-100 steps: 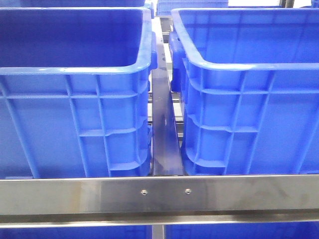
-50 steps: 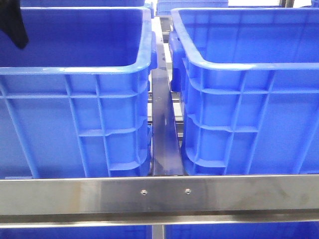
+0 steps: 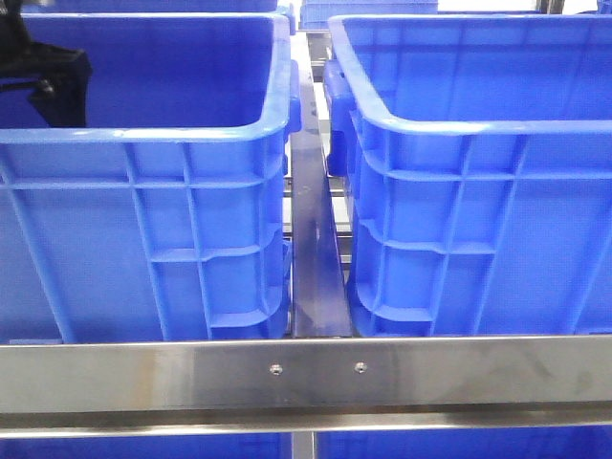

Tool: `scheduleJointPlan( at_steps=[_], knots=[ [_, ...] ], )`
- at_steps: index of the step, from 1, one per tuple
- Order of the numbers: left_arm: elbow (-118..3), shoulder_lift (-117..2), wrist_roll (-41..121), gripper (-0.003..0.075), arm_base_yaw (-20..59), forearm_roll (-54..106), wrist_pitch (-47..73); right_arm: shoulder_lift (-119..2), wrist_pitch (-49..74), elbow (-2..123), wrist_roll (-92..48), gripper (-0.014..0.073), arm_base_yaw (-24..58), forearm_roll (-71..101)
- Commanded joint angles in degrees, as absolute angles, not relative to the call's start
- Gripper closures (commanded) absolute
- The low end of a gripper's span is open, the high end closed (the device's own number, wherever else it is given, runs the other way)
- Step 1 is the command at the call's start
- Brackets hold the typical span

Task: Pick red and yellow buttons and place in box
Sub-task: 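Reach the left gripper into the button bin and grasp a yellow button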

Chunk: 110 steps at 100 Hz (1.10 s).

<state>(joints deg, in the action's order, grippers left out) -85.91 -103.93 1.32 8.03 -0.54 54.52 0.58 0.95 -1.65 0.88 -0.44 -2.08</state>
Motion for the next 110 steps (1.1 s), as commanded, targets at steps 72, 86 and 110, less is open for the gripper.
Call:
scheduleJointPlan(
  at_steps=[72,86,110],
  knots=[
    [-88.8,-105.3,1.1,0.0424,8.3,-1.6,52.6,2.0,-3.5,-0.7,0.9,0.0662,-0.4,-2.5],
    [-88.8,-105.3,1.1,0.0471,8.3,-1.6,52.4,2.0,-3.5,-0.7,0.9,0.0662,-0.4,-2.5],
    [-88.9,-104.9,1.1,0.0470,8.3,-1.6,52.3,2.0,-3.5,-0.7,0.9,0.0662,-0.4,-2.5]
  ],
)
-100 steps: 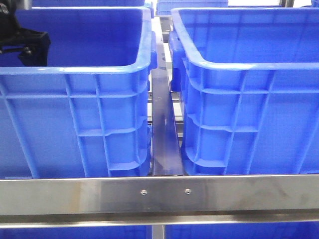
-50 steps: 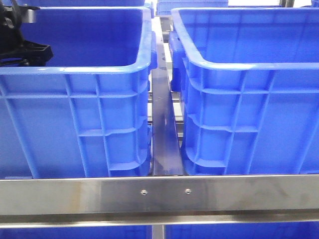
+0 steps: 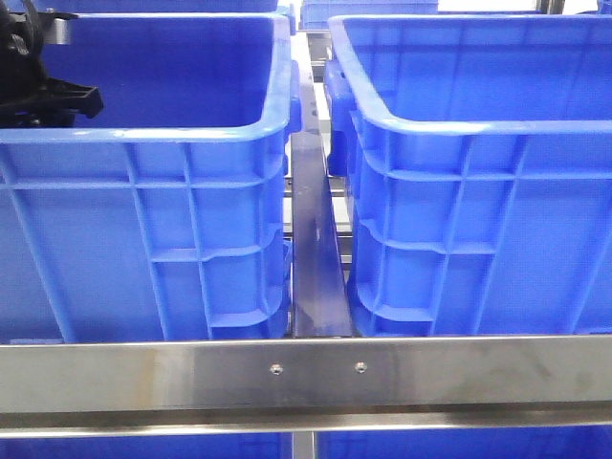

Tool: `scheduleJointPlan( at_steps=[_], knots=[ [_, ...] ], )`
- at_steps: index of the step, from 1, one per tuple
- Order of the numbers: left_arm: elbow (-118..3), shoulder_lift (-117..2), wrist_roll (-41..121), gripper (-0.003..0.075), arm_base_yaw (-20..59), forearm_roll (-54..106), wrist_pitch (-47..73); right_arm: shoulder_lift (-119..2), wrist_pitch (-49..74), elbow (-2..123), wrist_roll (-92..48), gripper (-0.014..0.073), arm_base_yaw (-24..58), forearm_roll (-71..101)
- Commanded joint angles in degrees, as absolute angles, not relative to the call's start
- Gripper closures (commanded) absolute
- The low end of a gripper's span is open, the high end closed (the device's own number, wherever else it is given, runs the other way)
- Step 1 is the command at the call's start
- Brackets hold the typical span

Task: Pick red and yellow buttons and place in box
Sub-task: 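Reach the left gripper into the button bin and grasp a yellow button, then lift the yellow button with the left gripper toward the gap between bins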

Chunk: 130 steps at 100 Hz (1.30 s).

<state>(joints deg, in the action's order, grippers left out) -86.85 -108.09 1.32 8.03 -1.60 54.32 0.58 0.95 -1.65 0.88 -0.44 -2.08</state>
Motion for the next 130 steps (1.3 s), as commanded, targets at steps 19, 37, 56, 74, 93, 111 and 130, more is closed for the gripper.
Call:
scheduleJointPlan(
  at_steps=[19,37,56,74,93,111,130],
  knots=[
    [-90.4,-102.8,4.1,0.0470,8.3,1.1,52.9,2.0,-3.5,-0.7,0.9,0.0662,-0.4,-2.5],
    [-90.6,-98.6,10.2,0.0470,8.3,8.3,52.9,2.0,-3.5,-0.7,0.9,0.0662,-0.4,-2.5],
    [-90.6,-94.5,19.1,0.0470,8.3,19.2,53.9,2.0,-3.5,-0.7,0.9,0.0662,-0.4,-2.5],
    [-90.6,-92.1,27.7,0.0470,8.3,32.2,57.5,2.0,-3.5,-0.7,0.9,0.0662,-0.4,-2.5],
    [-90.6,-91.6,32.3,0.0471,12.4,36.9,60.7,2.0,-3.5,-0.7,0.9,0.0662,-0.4,-2.5],
    [-90.6,-91.5,32.5,0.0471,18.6,37.0,61.0,2.0,-3.5,-0.7,0.9,0.0662,-0.4,-2.5],
    [-90.6,-91.5,32.5,0.0471,24.3,37.0,60.9,2.0,-3.5,-0.7,0.9,0.0662,-0.4,-2.5]
  ],
)
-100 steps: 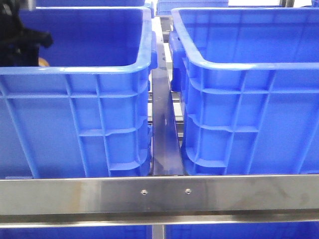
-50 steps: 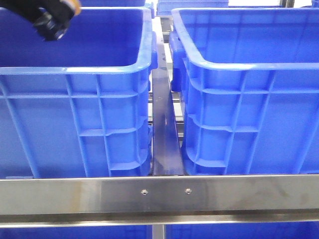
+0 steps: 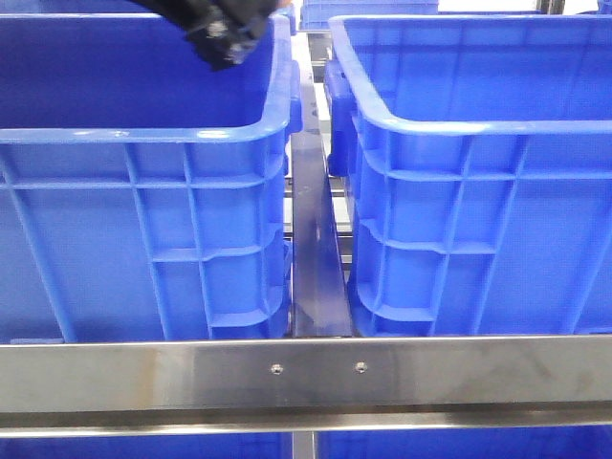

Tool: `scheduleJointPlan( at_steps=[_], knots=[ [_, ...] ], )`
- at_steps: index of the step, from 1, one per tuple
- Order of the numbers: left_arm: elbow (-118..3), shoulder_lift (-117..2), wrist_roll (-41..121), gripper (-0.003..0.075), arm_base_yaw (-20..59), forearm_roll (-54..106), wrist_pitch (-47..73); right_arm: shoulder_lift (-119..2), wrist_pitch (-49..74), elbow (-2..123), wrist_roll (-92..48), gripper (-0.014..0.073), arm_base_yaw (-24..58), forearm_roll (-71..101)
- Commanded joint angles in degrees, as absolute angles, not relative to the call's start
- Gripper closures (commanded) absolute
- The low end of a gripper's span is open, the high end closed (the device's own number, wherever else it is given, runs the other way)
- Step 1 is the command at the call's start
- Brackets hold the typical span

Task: Pick red and yellow buttons and place in box
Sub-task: 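Lift the yellow button with the left gripper toward the gap between bins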

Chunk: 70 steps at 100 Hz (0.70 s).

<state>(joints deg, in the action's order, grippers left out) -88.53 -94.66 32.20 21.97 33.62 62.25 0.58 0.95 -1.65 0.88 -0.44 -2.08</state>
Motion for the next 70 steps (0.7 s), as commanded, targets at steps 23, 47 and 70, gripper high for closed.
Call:
scheduleJointPlan(
  at_steps=[23,47,70],
  knots=[
    [-90.6,-91.5,32.5,0.0470,28.2,37.0,61.0,2.0,-3.5,-0.7,0.9,0.0662,-0.4,-2.5],
    [-90.6,-91.5,32.5,0.0471,29.1,37.6,61.5,2.0,-3.5,-0.7,0.9,0.0662,-0.4,-2.5],
    [-90.6,-91.5,32.5,0.0471,29.1,38.0,62.0,2.0,-3.2,-0.5,0.9,0.0662,-0.4,-2.4]
  ],
)
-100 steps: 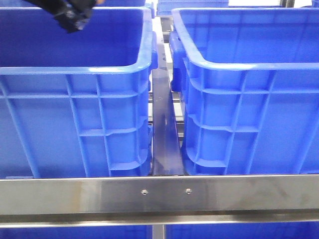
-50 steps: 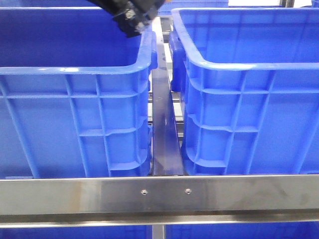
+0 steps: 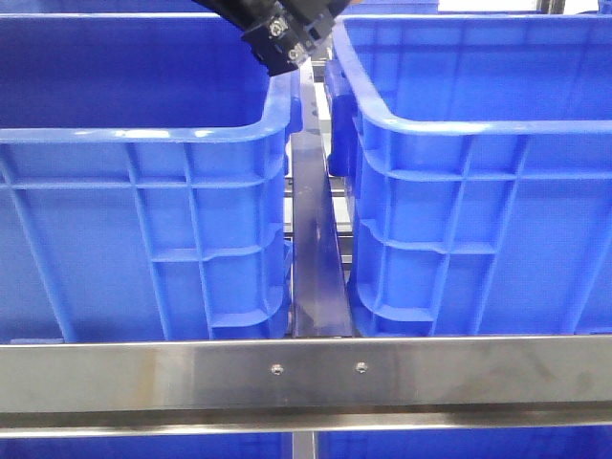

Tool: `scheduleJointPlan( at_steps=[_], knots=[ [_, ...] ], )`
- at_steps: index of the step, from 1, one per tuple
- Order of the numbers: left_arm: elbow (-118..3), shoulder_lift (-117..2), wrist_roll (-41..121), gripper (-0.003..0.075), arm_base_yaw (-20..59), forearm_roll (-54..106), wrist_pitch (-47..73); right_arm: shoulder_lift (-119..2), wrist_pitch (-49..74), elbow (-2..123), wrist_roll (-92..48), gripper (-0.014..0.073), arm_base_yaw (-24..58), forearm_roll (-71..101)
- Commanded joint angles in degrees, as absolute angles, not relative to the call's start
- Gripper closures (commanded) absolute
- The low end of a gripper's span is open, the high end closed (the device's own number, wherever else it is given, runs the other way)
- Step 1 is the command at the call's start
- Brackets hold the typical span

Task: Pick red and yellow buttons and place in box

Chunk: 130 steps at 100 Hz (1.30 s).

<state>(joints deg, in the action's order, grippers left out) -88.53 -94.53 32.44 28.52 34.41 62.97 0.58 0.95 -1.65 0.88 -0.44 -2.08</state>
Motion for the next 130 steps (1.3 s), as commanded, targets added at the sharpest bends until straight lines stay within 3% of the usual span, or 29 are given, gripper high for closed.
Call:
scheduleJointPlan(
  at_steps=[1,33,66,72,78,92,99,130],
  knots=[
    [-90.6,-91.5,32.5,0.0471,29.1,38.0,62.0,2.0,-3.1,-0.5,0.9,0.0662,-0.4,-2.4],
    [-90.6,-91.5,32.5,0.0471,29.1,38.1,62.0,0.0,18.1,11.8,0.9,0.0662,-0.4,1.2],
    [-90.6,-91.5,32.5,0.0471,29.1,38.1,62.5,-12.7,31.3,26.0,0.9,0.0650,-0.4,1.3],
    [-90.6,-91.5,32.5,0.0471,29.1,38.1,62.6,-15.6,32.9,28.5,0.9,0.0602,-0.4,1.6],
    [-90.6,-91.5,32.5,0.0471,29.1,38.1,62.9,-18.8,34.2,30.7,0.9,0.0496,-0.4,2.2],
    [-90.6,-91.5,32.5,0.0471,29.1,38.1,62.9,-25.3,36.6,36.1,0.9,0.0120,-0.4,4.6],
    [-90.6,-91.5,32.5,0.0471,29.1,38.1,62.9,-28.5,37.1,38.5,0.9,0.0005,-0.4,5.9],
    [-90.6,-91.5,32.5,0.0471,29.1,38.1,63.0,-43.1,38.8,48.5,-3.3,-0.0018,-0.4,24.5]
  ],
)
